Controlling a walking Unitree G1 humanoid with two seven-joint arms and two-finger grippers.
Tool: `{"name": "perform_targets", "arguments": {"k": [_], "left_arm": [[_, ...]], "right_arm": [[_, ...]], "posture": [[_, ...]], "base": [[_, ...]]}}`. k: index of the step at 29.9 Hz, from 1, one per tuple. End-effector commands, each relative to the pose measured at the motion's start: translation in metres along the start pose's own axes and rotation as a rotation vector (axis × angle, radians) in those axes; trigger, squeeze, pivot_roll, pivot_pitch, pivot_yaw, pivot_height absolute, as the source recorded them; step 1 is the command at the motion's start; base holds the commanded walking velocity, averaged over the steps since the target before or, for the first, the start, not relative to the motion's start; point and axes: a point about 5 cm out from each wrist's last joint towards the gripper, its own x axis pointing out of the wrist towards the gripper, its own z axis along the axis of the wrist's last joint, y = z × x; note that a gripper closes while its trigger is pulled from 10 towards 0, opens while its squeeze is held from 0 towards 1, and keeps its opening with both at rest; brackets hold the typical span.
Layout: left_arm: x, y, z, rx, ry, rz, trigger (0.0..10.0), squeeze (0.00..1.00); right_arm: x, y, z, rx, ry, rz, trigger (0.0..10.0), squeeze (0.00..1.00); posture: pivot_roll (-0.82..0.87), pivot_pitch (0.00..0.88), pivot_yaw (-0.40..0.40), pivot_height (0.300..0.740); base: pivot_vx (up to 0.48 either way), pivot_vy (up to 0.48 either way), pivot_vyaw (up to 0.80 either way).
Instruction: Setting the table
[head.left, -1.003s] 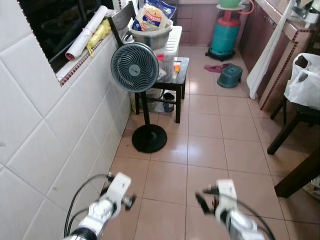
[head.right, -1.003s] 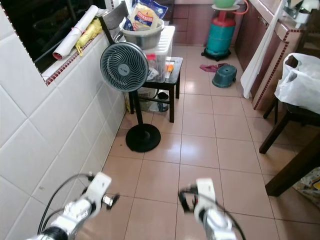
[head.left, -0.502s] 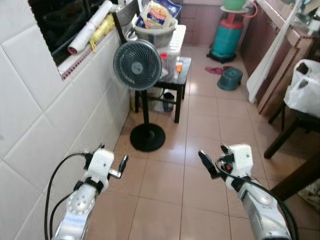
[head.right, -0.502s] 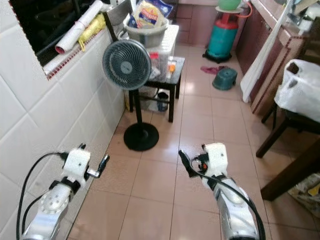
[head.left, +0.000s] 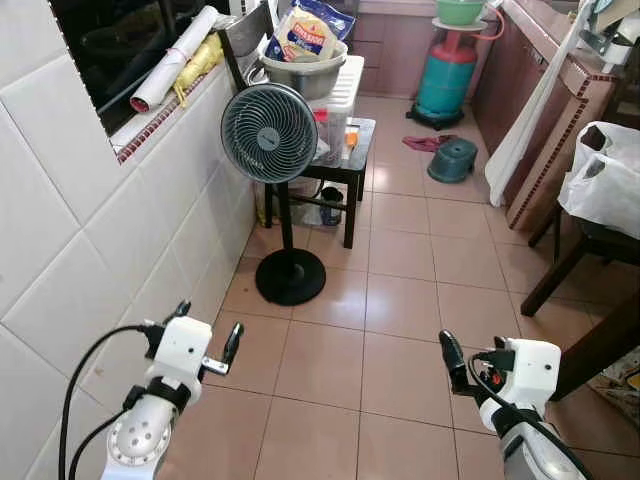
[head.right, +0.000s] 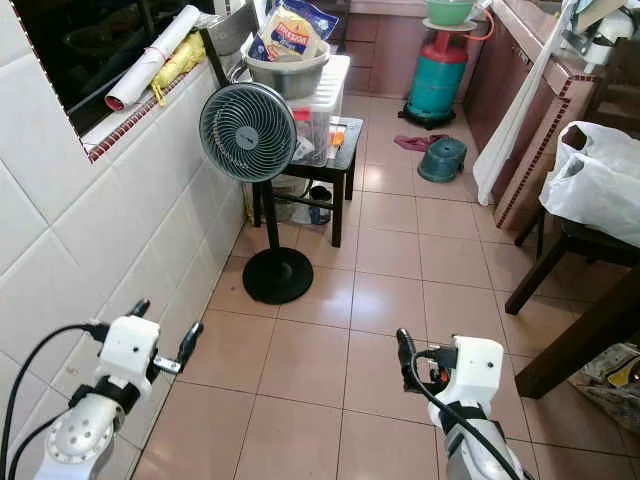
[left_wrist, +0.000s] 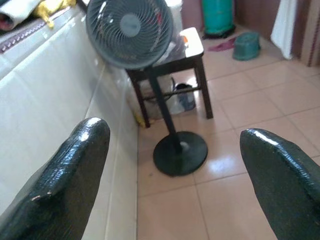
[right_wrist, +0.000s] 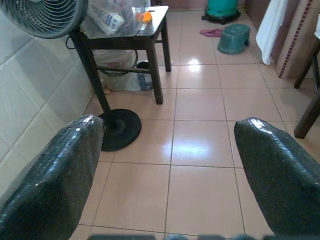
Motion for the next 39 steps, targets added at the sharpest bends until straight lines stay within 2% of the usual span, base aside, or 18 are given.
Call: {"name": "perform_targets", "arguments": {"k": [1,5,13,22,28,32,35,37,39], "left_arm": [[0.001,-0.006,0.003,0.016,-0.006,-0.043,10.0,0.0],[0.004,-0.008,0.007,0.037,-0.016,-0.029,10.0,0.0],[0.008,-0.009,0.008,-0.051,0.014,0.029,10.0,0.0],[0.005,0.003,0.0,-0.076,0.059,0.067,10.0,0.0],[0.009,0.004,0.002,-0.029,0.058,0.046,10.0,0.0],[0.018,0.001,0.006,-0.018,0.046,0.023,10.0,0.0],[0.025,-0.002,0.011,-0.024,0.036,-0.003,10.0,0.0],[0.029,-0.006,0.011,-0.081,0.047,-0.062,10.0,0.0],[0.03,-0.007,0.012,-0.063,0.043,-0.067,10.0,0.0]], "right_arm": [[0.001,0.003,0.008,-0.022,-0.031,0.015,10.0,0.0],[0.003,0.002,0.011,-0.008,-0.015,0.013,10.0,0.0],[0.014,0.013,0.022,-0.045,-0.008,0.079,10.0,0.0],[0.017,0.015,0.019,-0.033,0.02,0.076,10.0,0.0],[0.018,0.019,0.02,-0.027,0.012,0.076,10.0,0.0],[0.017,0.019,0.017,-0.009,0.006,0.054,10.0,0.0],[0.016,0.018,0.018,-0.005,-0.005,0.041,10.0,0.0],[0.015,0.018,0.017,0.003,-0.009,0.028,10.0,0.0],[0.014,0.017,0.018,-0.001,-0.018,0.015,10.0,0.0]], "posture": [[-0.01,0.0,-0.003,0.74],[-0.01,0.0,0.002,0.74],[0.0,0.0,-0.017,0.74],[0.02,0.0,-0.023,0.74],[0.02,0.0,-0.006,0.74],[0.01,0.0,0.037,0.74],[0.0,0.0,0.065,0.74],[-0.01,0.0,0.08,0.74],[-0.02,0.0,0.087,0.74]], "base": [[0.0,0.0,0.0],[0.0,0.0,-0.15],[0.0,0.0,-0.74],[0.0,0.0,-0.73],[0.0,0.0,-0.73],[0.0,0.0,-0.73],[0.0,0.0,-0.73],[0.0,0.0,-0.74],[0.0,0.0,-0.74]]}}
